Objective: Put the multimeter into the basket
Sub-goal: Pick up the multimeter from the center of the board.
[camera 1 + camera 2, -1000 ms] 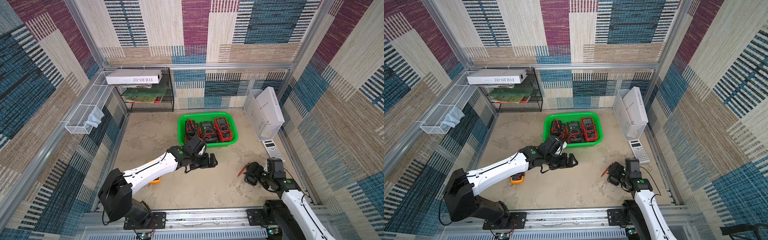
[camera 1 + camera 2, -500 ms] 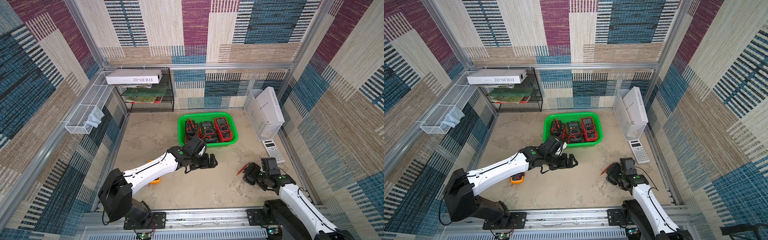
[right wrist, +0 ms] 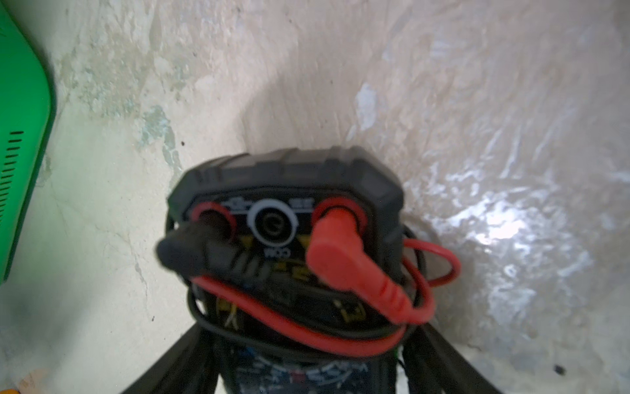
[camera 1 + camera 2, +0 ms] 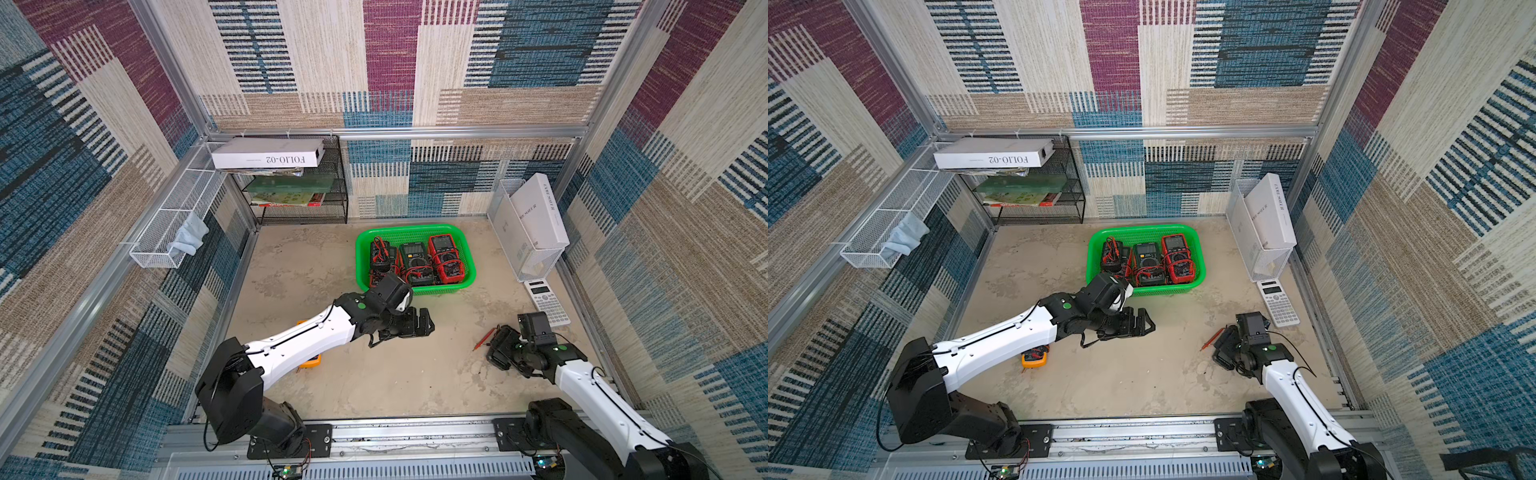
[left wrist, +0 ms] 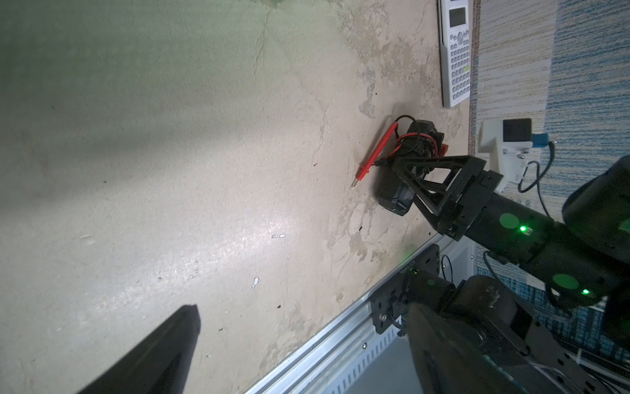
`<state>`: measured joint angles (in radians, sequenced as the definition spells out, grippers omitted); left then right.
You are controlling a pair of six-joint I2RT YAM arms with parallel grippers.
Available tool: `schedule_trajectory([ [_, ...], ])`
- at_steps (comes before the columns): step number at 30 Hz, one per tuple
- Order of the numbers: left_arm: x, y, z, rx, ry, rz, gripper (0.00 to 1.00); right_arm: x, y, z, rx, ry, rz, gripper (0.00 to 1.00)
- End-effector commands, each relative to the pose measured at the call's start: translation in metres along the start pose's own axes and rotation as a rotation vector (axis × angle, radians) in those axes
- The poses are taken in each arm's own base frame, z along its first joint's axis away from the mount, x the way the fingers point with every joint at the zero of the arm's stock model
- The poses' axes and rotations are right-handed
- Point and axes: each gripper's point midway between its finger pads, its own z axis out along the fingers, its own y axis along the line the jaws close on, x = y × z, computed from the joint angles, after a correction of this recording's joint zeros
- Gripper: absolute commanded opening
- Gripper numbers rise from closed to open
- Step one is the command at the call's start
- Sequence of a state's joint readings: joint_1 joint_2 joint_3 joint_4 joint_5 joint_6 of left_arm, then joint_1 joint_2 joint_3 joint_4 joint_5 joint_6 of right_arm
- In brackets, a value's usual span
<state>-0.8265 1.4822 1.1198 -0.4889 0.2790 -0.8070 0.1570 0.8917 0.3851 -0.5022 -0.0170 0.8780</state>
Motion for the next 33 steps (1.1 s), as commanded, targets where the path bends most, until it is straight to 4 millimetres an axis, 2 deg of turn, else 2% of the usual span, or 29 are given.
schedule_trajectory([
  [1,-0.002,0.003,-0.003,-0.015,-0.019,0.016,1.0,-0.001,-0.004,0.0,0.03,-0.006,-0.012,0.79],
  [8,-0.003,0.011,-0.01,-0.05,-0.039,0.025,1.0,-0.002,0.004,-0.002,0.025,-0.007,-0.046,0.7],
  [17,-0.012,0.03,-0.027,-0.109,-0.097,0.017,1.0,-0.011,0.032,-0.018,-0.008,-0.044,-0.103,0.7],
  [23,-0.024,0.049,-0.047,-0.154,-0.162,-0.007,1.0,-0.017,0.059,-0.033,-0.04,-0.065,-0.16,0.7],
  [33,-0.042,0.081,-0.079,-0.204,-0.273,-0.075,1.0,-0.024,0.122,-0.062,-0.106,-0.099,-0.287,0.71],
])
